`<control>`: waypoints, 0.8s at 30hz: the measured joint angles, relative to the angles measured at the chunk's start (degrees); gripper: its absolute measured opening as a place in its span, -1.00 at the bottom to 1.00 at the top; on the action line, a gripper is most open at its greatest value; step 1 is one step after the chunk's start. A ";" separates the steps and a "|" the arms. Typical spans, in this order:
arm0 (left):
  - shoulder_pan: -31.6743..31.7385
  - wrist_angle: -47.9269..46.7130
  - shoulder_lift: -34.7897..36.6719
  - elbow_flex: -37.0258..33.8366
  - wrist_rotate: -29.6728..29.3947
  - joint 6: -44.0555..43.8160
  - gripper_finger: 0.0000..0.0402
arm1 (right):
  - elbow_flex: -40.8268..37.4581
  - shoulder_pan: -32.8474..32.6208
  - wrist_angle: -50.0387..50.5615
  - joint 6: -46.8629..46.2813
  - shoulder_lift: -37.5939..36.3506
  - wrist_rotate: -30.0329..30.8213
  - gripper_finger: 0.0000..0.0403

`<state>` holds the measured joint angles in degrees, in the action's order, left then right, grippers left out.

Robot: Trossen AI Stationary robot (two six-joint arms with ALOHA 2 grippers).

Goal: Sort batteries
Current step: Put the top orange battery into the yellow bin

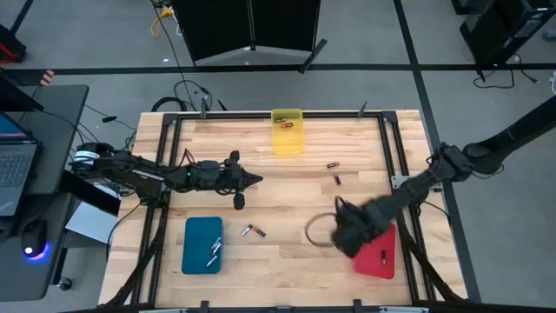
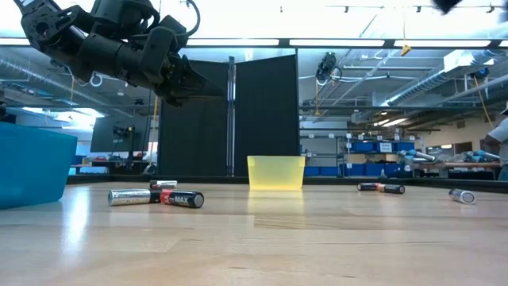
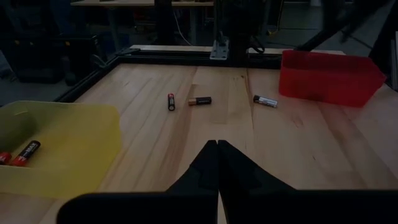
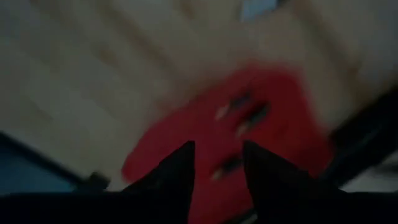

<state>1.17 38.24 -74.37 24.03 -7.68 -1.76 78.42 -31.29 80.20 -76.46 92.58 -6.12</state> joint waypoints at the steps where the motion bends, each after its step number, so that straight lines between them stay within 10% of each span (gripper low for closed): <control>1: 0.10 -0.01 0.00 0.00 0.00 0.02 -0.97 | 0.08 2.24 0.40 4.46 0.00 1.15 -0.34; 11: 4.04 -0.64 0.00 0.00 1.16 0.02 -0.97 | -7.83 29.31 -5.57 44.92 0.02 4.25 -0.95; 24: 12.30 -0.24 0.00 0.00 8.15 2.84 -0.97 | -16.19 43.40 -16.28 62.78 0.04 9.63 -0.50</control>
<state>13.48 38.00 -74.37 24.03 0.47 1.08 62.24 12.11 63.92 -13.68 92.62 3.51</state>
